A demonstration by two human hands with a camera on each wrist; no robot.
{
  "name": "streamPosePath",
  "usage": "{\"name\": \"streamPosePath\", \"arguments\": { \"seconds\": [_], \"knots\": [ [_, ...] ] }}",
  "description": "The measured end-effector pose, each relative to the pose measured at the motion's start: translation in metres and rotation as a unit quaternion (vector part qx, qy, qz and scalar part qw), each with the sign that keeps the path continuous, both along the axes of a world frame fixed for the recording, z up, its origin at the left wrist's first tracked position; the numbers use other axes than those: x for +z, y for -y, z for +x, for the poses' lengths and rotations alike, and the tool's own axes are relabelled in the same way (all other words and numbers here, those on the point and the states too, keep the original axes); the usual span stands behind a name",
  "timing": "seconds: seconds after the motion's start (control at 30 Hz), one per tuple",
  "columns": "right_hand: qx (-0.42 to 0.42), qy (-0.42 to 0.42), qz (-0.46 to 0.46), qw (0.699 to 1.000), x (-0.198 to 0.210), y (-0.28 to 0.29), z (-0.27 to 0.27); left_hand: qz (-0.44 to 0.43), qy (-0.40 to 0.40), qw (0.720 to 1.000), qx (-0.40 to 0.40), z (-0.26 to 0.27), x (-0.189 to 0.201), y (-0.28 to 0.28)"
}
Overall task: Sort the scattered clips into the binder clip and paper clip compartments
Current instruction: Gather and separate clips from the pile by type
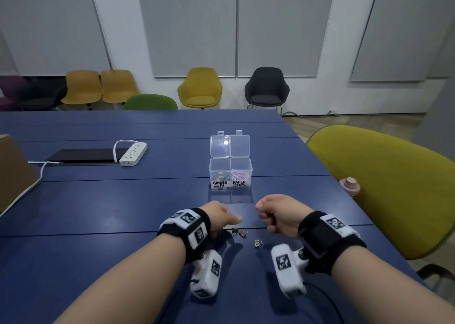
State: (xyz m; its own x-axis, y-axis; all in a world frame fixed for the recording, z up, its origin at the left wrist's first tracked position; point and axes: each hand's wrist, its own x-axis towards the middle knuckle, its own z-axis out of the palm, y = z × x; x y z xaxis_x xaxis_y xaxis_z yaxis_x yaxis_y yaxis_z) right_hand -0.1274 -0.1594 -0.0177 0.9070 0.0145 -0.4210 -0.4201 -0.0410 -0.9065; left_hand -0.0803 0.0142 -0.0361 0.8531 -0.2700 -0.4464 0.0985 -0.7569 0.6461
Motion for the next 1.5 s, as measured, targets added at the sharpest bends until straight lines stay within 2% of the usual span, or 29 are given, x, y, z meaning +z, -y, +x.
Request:
{"name": "streamPosePath", "arguments": {
  "seconds": [0.03, 0.07, 0.1, 0.13, 0.17, 0.27, 0.43, 0.53, 0.63, 0.73, 0.87, 0.97, 1.03, 1.07, 1.1, 1.13, 1.2, 1.23, 1.27, 1.33, 1.5],
  "knots": [
    [0.064, 0.020, -0.155, 0.986, 0.001, -0.004, -0.002, 0.061, 0.062, 0.995, -0.053, -0.003, 0.002, 0.002],
    [0.135, 0.036, -0.307, 0.941, 0.001, -0.008, -0.004, 0.105, 0.103, 0.985, -0.093, -0.006, 0.004, 0.005],
    [0.203, 0.045, -0.431, 0.878, 0.001, -0.012, -0.008, 0.135, 0.128, 0.975, -0.119, -0.008, 0.003, 0.007],
    [0.251, 0.041, -0.510, 0.822, -0.003, -0.015, -0.010, 0.154, 0.142, 0.968, -0.136, -0.010, 0.001, 0.010],
    [0.285, 0.026, -0.544, 0.789, -0.007, -0.019, -0.013, 0.165, 0.147, 0.964, -0.148, -0.011, -0.001, 0.012],
    [0.297, 0.024, -0.562, 0.771, -0.016, -0.029, -0.018, 0.192, 0.143, 0.956, -0.171, -0.011, -0.004, 0.016],
    [0.296, 0.030, -0.564, 0.770, -0.013, -0.048, -0.004, 0.230, 0.124, 0.953, -0.152, -0.011, -0.005, 0.016],
    [0.299, 0.009, -0.579, 0.758, -0.009, -0.067, 0.007, 0.231, 0.114, 0.953, -0.162, -0.014, 0.000, 0.019],
    [0.300, -0.013, -0.597, 0.744, -0.006, -0.078, 0.011, 0.251, 0.136, 0.942, -0.177, -0.017, 0.003, 0.023],
    [0.289, 0.010, -0.591, 0.753, -0.006, -0.076, 0.010, 0.251, 0.141, 0.940, -0.184, -0.018, 0.006, 0.023],
    [0.282, 0.036, -0.578, 0.765, -0.011, -0.073, 0.004, 0.206, 0.109, 0.960, -0.157, -0.021, 0.006, 0.018],
    [0.292, 0.047, -0.580, 0.759, -0.010, -0.067, 0.001, 0.112, 0.066, 0.990, -0.063, -0.017, 0.004, 0.014],
    [0.309, 0.039, -0.578, 0.755, -0.007, -0.057, 0.005, 0.032, -0.008, 0.999, -0.010, -0.011, 0.004, 0.010],
    [0.305, 0.028, -0.566, 0.765, -0.005, -0.050, 0.007, -0.035, -0.062, 0.997, 0.013, -0.007, 0.004, 0.007],
    [0.297, 0.020, -0.533, 0.792, -0.005, -0.042, 0.010, -0.108, -0.122, 0.985, 0.060, -0.003, 0.005, 0.001],
    [0.274, 0.008, -0.469, 0.840, -0.008, -0.032, 0.014, -0.154, -0.164, 0.969, 0.106, 0.002, 0.007, -0.007],
    [0.192, -0.033, -0.272, 0.943, -0.014, -0.015, 0.019, -0.234, -0.221, 0.927, 0.193, 0.018, 0.008, -0.022],
    [0.140, -0.042, -0.182, 0.972, -0.017, -0.008, 0.021, -0.267, -0.229, 0.909, 0.222, 0.023, 0.009, -0.028],
    [0.101, -0.042, -0.117, 0.987, -0.017, -0.004, 0.023, -0.297, -0.228, 0.897, 0.234, 0.030, 0.014, -0.031],
    [0.062, -0.029, -0.045, 0.997, -0.016, 0.001, 0.030, -0.341, -0.194, 0.883, 0.259, 0.046, 0.026, -0.031],
    [0.053, 0.058, -0.121, 0.990, 0.004, -0.004, 0.069, -0.437, -0.082, 0.858, 0.258, 0.094, 0.065, -0.014]
  ]
}}
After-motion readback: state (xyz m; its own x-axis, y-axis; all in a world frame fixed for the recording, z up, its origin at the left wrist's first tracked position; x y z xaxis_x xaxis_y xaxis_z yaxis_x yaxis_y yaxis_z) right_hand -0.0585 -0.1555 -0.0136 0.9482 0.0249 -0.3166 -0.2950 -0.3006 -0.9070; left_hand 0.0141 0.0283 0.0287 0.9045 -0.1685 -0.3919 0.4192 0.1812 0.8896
